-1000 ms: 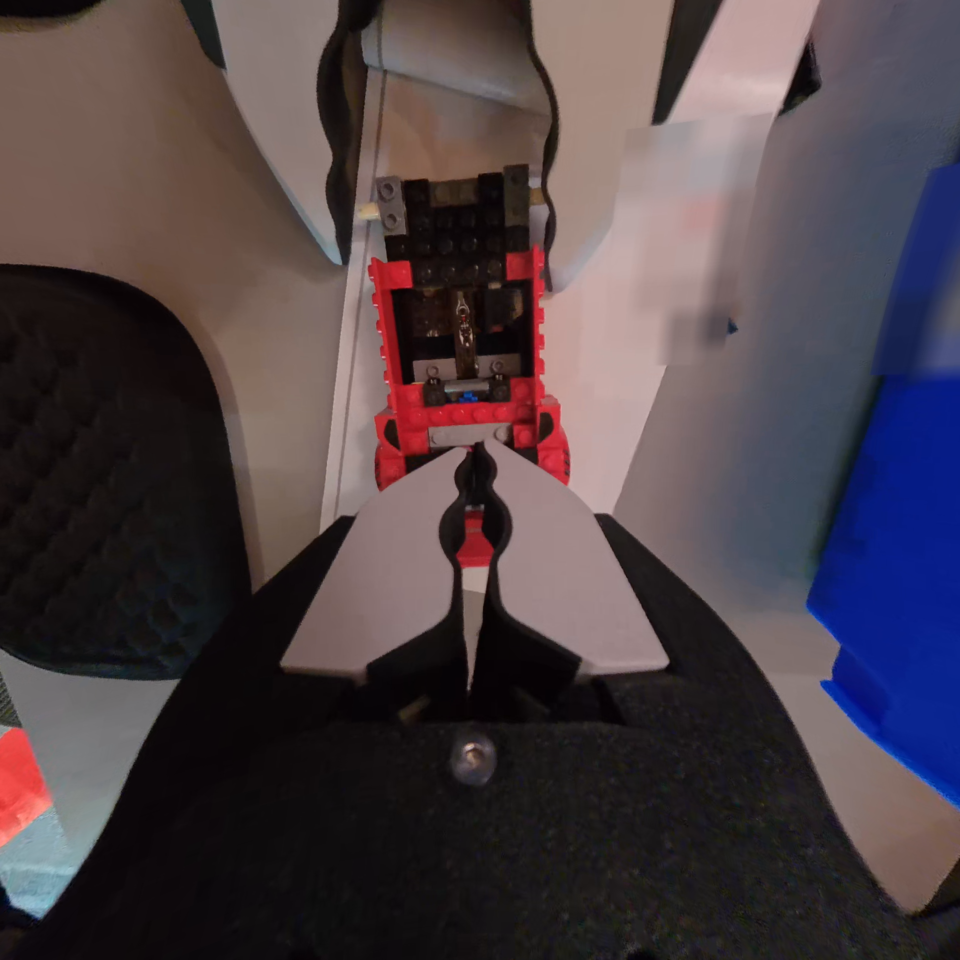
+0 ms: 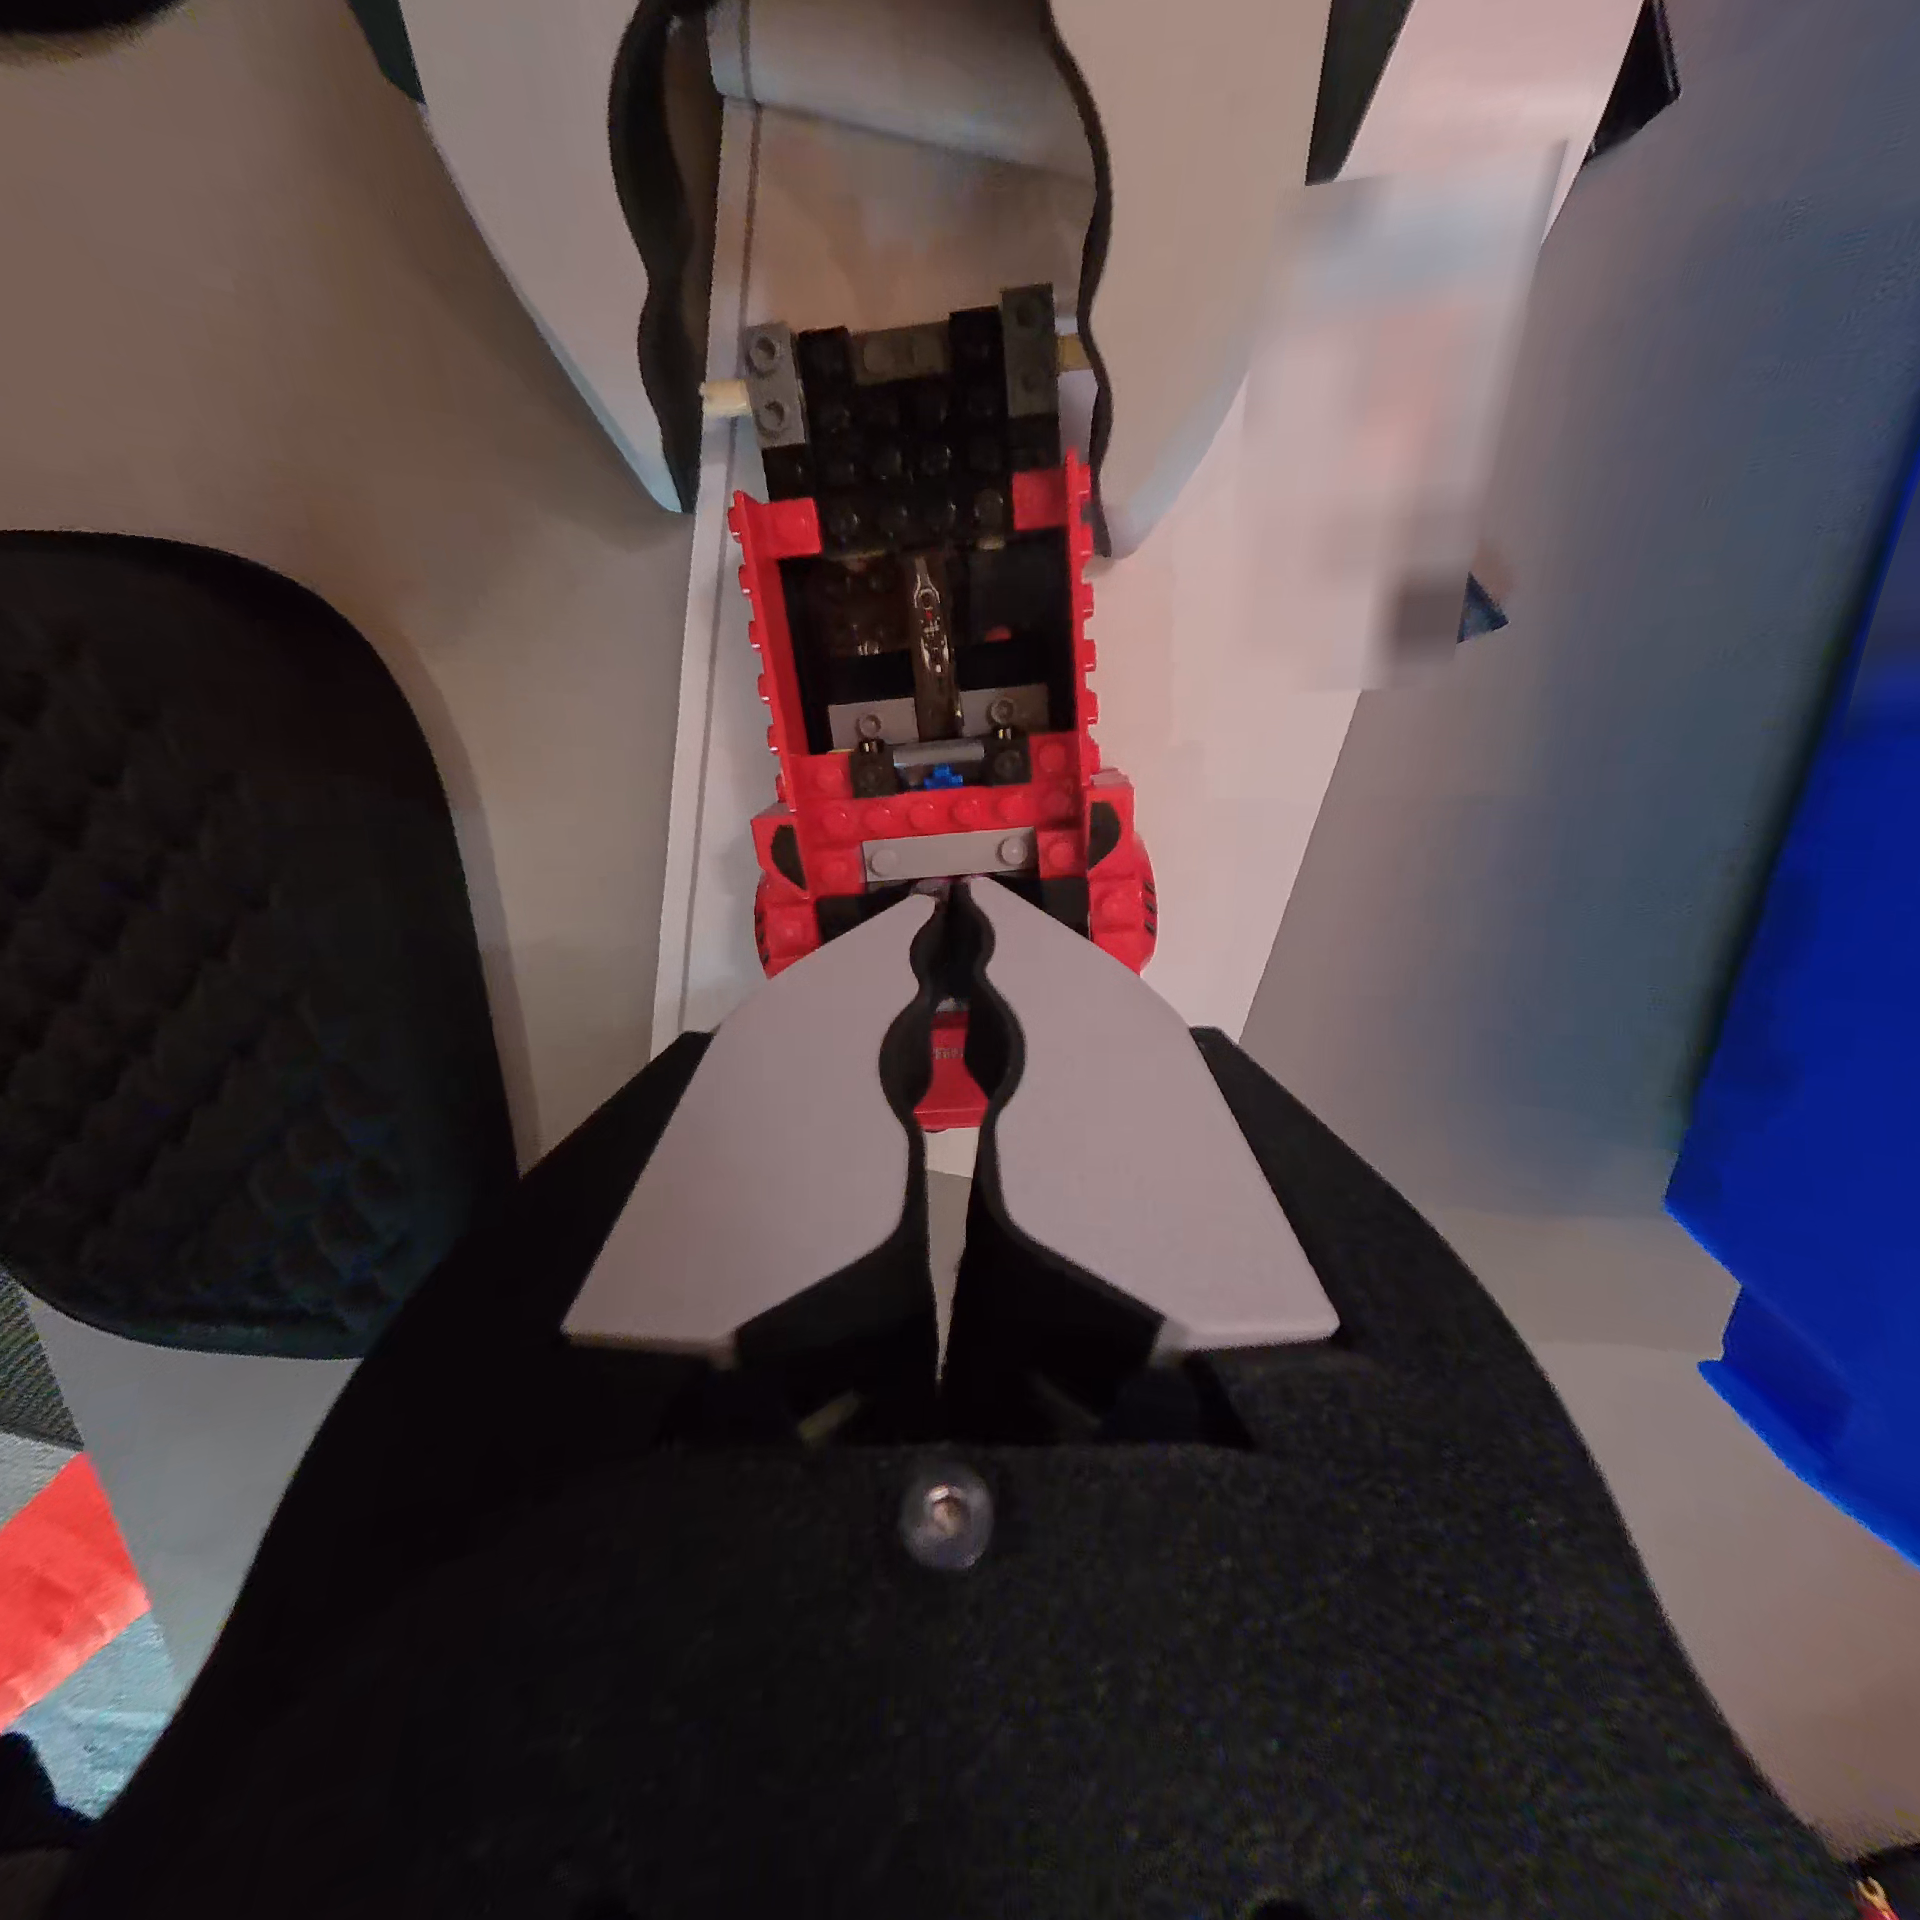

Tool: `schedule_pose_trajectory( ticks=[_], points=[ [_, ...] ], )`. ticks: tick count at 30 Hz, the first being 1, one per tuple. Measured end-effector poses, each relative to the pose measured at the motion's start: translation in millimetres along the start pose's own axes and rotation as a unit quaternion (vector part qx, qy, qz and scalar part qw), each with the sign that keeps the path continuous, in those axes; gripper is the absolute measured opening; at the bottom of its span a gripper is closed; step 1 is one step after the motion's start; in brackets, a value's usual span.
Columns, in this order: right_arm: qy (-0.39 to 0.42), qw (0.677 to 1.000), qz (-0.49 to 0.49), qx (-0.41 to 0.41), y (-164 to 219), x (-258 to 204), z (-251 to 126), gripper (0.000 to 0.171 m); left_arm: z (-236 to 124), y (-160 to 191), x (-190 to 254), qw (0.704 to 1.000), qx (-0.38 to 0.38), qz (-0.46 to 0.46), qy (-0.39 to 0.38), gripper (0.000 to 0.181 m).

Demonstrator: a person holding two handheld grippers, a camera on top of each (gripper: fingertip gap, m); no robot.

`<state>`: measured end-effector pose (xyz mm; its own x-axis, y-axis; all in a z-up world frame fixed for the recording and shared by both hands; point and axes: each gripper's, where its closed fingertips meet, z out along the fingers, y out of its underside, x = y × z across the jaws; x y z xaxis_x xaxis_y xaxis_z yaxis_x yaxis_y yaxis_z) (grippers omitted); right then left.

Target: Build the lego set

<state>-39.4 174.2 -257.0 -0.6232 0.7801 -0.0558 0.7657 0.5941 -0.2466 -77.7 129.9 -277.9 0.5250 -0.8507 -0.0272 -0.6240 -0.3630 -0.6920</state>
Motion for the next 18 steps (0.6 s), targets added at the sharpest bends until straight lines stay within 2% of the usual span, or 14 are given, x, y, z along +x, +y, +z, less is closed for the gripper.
schedule_pose_trajectory(
  ticks=[18],
  points=[
    [0.003,0.999,0.041,-0.017,-1.0,-0.9,2.0,0.000,0.0,-0.2,0.3,1.000,0.005,0.001,0.001,0.072]
  ],
)
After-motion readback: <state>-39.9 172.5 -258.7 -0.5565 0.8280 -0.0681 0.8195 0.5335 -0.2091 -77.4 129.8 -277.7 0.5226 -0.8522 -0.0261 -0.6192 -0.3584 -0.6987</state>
